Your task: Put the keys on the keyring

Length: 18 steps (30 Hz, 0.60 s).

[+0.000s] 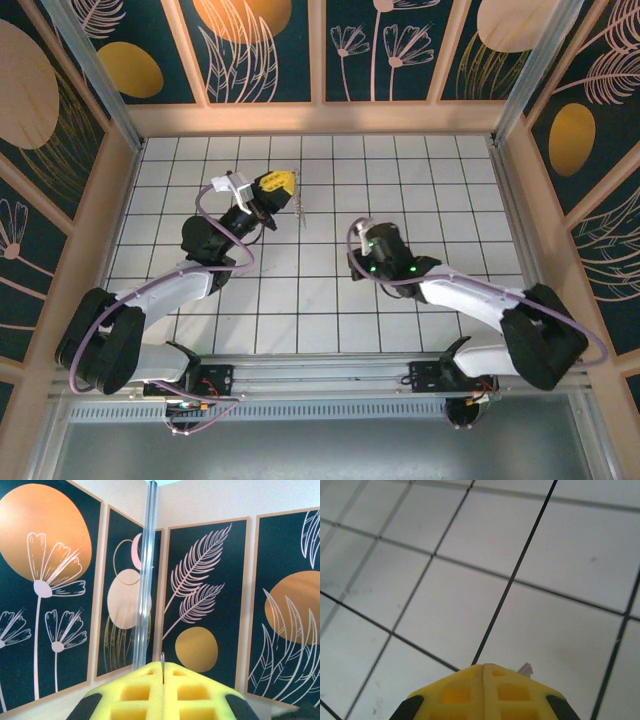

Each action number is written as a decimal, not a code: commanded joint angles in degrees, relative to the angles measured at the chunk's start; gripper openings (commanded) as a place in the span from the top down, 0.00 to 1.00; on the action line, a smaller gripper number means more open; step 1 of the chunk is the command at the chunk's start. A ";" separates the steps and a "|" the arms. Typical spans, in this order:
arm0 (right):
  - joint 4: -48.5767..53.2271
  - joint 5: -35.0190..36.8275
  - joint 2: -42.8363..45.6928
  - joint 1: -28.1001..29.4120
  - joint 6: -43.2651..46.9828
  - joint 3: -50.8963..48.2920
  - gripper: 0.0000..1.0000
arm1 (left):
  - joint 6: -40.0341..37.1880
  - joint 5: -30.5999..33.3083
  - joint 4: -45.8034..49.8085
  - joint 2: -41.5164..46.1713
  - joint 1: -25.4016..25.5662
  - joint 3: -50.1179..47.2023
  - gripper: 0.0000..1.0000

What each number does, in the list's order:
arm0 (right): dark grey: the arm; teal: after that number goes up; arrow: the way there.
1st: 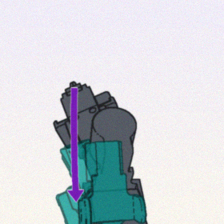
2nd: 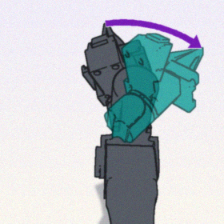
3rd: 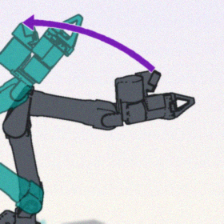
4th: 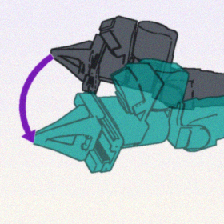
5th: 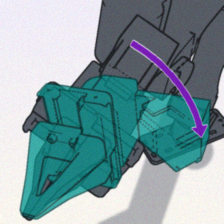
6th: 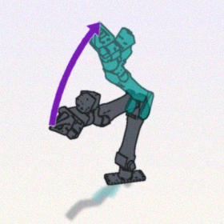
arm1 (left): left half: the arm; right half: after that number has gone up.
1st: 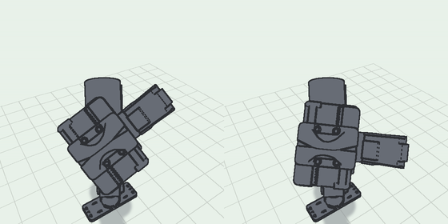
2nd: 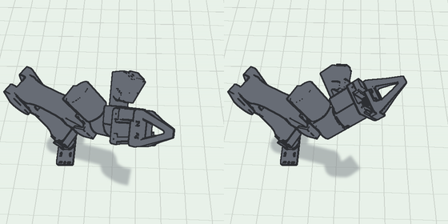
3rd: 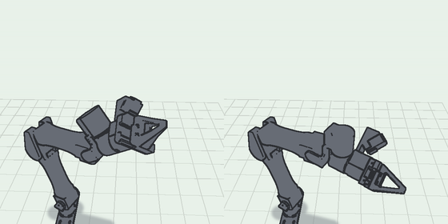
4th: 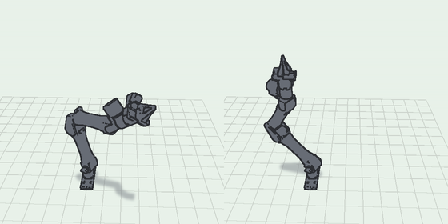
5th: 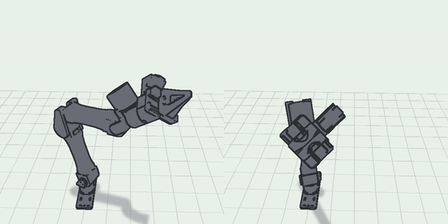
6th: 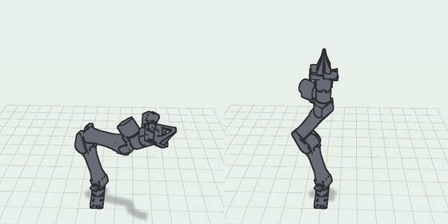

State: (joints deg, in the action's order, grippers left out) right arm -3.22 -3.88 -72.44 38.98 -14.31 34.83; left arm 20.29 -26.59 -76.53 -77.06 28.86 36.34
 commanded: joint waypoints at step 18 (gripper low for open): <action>-29.87 -42.76 12.30 -27.68 -16.22 -5.08 1.00 | 8.21 -14.75 -6.04 -5.14 -0.38 4.02 1.00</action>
State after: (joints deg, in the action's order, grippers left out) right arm -24.91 -39.88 -60.95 12.56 -26.30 30.09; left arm 25.32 -37.15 -77.67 -81.23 28.86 38.44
